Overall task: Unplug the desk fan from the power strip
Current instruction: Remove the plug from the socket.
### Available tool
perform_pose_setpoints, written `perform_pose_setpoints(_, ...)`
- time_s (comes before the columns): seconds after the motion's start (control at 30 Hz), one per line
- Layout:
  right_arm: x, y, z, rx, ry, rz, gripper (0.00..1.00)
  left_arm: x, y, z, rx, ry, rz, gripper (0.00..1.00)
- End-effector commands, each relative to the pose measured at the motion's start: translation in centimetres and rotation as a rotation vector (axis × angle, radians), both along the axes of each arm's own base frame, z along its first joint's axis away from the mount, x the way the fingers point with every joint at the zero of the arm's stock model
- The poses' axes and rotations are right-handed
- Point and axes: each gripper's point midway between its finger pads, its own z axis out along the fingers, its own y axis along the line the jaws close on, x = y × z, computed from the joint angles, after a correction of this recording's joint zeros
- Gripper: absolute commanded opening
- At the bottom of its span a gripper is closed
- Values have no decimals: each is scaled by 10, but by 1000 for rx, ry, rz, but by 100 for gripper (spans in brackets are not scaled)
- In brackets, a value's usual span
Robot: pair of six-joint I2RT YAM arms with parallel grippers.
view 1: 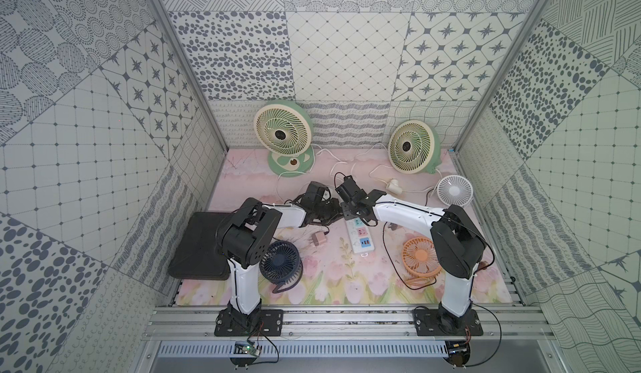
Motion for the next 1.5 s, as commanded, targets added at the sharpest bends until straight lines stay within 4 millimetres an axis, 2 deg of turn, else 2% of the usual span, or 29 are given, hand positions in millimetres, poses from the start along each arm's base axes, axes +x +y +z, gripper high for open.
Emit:
perform_pose_setpoints(0.0, -8, 25, 11, 222, 59, 31, 6, -7, 12, -19, 65, 55, 24, 0)
perform_pose_setpoints(0.13, -14, 41, 13, 166, 33, 81, 6, -7, 12, -19, 63, 53, 24, 0)
perform_pose_setpoints(0.3, -19, 53, 10, 45, -4, 125, 7, -7, 12, -19, 65, 54, 25, 0)
perform_pose_setpoints(0.43, -16, 40, 10, 55, 5, 96, 7, -6, 12, -19, 64, 56, 23, 0)
perform_pose_setpoints(0.6, -10, 26, 8, 240, 79, 36, 6, -5, 12, -18, 63, 54, 21, 0)
perform_pose_setpoints(0.9, -18, 49, 14, 43, -13, 130, 7, -5, 12, -19, 67, 57, 24, 0)
perform_pose_setpoints(1.03, -15, 39, 11, 42, -1, 109, 6, -3, 12, -17, 67, 55, 24, 0)
perform_pose_setpoints(1.2, -11, 30, 13, 223, 64, 75, 6, -4, 12, -16, 67, 55, 21, 0)
perform_pose_setpoints(1.47, -16, 41, 28, 79, -35, 127, 6, -3, 12, -14, 66, 51, 21, 0)
